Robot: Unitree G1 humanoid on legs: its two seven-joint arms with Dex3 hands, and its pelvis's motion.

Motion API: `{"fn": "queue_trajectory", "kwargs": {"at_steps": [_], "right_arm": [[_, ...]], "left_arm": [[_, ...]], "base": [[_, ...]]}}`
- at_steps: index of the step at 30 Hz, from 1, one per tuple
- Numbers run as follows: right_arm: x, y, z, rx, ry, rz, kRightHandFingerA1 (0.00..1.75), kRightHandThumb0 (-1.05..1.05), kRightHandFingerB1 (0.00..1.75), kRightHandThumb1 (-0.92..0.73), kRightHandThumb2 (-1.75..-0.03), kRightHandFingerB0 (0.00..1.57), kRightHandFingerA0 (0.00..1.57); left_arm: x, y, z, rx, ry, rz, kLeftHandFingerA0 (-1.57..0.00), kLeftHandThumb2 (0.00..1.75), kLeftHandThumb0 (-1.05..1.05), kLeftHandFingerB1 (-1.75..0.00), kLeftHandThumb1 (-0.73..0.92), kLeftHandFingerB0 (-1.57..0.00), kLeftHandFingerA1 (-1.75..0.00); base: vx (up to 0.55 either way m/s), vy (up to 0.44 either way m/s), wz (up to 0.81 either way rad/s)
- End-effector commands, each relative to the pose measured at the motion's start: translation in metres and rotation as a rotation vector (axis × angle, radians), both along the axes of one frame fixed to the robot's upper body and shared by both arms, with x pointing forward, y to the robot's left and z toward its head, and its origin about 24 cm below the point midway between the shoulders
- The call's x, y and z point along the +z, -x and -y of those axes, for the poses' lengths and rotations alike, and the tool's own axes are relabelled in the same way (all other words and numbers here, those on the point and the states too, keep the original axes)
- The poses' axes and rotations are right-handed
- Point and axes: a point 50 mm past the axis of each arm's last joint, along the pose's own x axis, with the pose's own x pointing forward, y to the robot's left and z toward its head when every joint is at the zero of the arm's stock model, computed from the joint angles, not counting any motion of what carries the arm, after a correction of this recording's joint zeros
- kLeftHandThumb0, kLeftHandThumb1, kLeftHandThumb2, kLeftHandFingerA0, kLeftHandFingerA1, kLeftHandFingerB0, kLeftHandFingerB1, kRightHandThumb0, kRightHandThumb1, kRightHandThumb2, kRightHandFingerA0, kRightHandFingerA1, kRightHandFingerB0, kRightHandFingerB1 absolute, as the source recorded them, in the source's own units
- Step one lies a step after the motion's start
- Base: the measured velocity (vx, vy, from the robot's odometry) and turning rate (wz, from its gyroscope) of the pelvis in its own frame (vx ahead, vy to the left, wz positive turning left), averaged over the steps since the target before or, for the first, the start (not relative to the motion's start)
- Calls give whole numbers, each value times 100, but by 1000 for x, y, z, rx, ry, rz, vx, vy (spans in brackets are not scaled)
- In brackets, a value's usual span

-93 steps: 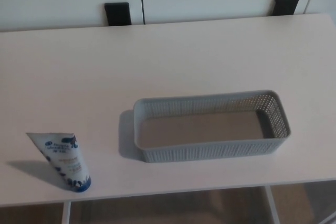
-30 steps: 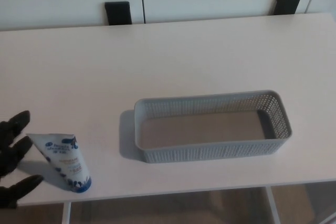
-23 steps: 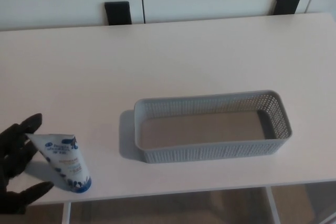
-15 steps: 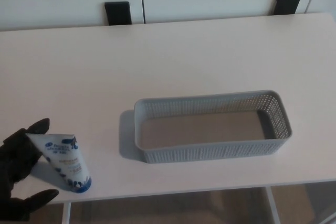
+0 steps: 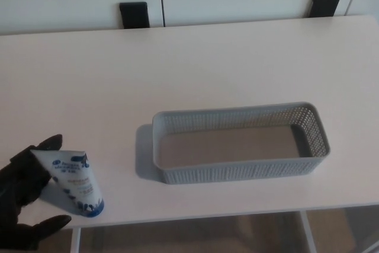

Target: The robot walks towards a table in front, picks a shampoo with left hand and puts it in a small grey container

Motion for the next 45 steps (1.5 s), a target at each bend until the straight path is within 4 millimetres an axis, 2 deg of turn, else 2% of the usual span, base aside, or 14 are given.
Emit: {"fn": "queue_trajectory", "kwargs": {"at_steps": [1,9,11,14,15,19,20,21,22,24,27,38,43,45], "right_arm": [[4,4,8,-8,17,-6,45,-41,40,-70,-61,53,63],[2,8,7,-16,15,-23,44,-39,39,-71,-61,52,61],[3,8,7,-12,10,-10,45,-40,39,-71,-61,52,62],[3,8,7,-11,9,-10,45,-40,39,-71,-61,52,62],[1,3,4,-13,4,-4,44,-39,39,-72,-61,51,60],[1,1,2,-14,2,-2,44,-39,39,-72,-61,51,60],[3,1,6,-21,1,11,44,-42,39,-73,-62,51,62],[4,1,6,-22,1,12,44,-42,39,-73,-62,51,62],[4,1,6,-22,1,10,44,-41,39,-72,-62,51,62],[5,-1,7,-21,3,12,44,-42,39,-71,-61,52,62],[7,-5,9,5,9,14,44,-43,39,-72,-62,51,61],[6,-5,8,27,13,-6,43,-43,38,-73,-62,51,61],[9,-10,11,25,14,18,44,-43,38,-72,-62,50,61],[12,-18,12,22,9,34,44,-41,39,-72,-61,51,60]], "left_arm": [[-17,8,6,-27,10,-105,0,69,-55,0,37,0,-10],[-20,-2,18,-40,12,-109,-2,72,-52,-8,35,0,-30],[-26,-15,29,-8,29,-136,-40,70,-56,-7,35,0,-55],[-29,-18,32,3,40,-145,-40,70,-56,-7,35,0,-55],[-35,-33,44,119,81,-153,-98,56,-43,-30,50,-18,-115],[-38,-41,50,172,98,-161,-98,56,-43,-30,50,-18,-115],[-45,-49,75,223,218,-186,-109,85,-36,-59,55,-56,-138],[-45,-50,78,230,231,-190,-109,85,-36,-59,55,-56,-138],[-46,-49,80,220,206,-177,-83,85,-17,-65,59,-83,-175],[-46,-48,84,173,120,-121,-83,111,-5,-104,46,-83,-164],[-47,-46,84,180,114,-118,-77,102,-16,-126,53,-72,-175],[-39,-42,75,223,138,-113,-78,93,-15,-121,56,-70,-173],[3,-47,77,171,86,38,-87,83,-17,-111,62,-77,-160],[53,-56,78,66,4,321,-104,89,-11,-108,67,-76,-147]], "base": [[0,0,0],[0,0,0],[0,0,0],[0,0,0],[0,0,0],[0,0,0],[0,0,0],[0,0,0],[0,0,0],[0,0,0],[0,0,0],[0,0,0],[0,0,0],[0,0,0]]}}
